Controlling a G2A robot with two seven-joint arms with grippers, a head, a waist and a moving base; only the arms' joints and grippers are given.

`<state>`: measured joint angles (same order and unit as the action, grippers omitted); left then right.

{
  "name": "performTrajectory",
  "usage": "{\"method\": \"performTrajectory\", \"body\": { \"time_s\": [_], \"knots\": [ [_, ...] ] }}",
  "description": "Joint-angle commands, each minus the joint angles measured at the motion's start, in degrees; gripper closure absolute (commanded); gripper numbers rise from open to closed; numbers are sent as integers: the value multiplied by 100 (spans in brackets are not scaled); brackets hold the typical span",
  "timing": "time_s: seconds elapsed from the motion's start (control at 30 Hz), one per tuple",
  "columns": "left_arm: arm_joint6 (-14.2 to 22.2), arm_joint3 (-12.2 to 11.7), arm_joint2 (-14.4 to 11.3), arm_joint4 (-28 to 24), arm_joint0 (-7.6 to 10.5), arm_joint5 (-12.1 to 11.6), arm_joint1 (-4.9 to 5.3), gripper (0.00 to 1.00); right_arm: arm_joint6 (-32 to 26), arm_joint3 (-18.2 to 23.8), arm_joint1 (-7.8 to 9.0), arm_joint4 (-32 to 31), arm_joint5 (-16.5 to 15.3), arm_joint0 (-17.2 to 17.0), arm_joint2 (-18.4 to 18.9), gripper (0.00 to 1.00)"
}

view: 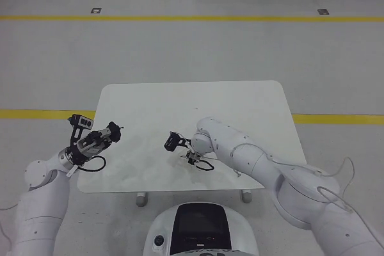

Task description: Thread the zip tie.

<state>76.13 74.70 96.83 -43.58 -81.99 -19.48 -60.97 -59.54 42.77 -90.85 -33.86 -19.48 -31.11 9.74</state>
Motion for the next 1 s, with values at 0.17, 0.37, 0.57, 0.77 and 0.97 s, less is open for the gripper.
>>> {"method": "performTrajectory", "body": {
  "time_s": [0.17, 0.37, 0.57, 0.77, 0.97],
  "knots": [
    [0, 0, 0, 0, 0, 0, 0, 100, -12, 389, 225, 139, 0, 31, 0, 100],
    [0, 0, 0, 0, 0, 0, 0, 100, 83, 786, 480, 468, 0, 68, 0, 100],
    [0, 0, 0, 0, 0, 0, 0, 100, 265, 1012, 731, 875, 0, 97, 31, 100],
    [0, 0, 0, 0, 0, 0, 0, 100, 479, 1194, 941, 1152, 0, 95, 93, 100],
    [0, 0, 0, 0, 0, 0, 0, 100, 479, 1194, 941, 1152, 0, 95, 93, 100]
  ]
}}
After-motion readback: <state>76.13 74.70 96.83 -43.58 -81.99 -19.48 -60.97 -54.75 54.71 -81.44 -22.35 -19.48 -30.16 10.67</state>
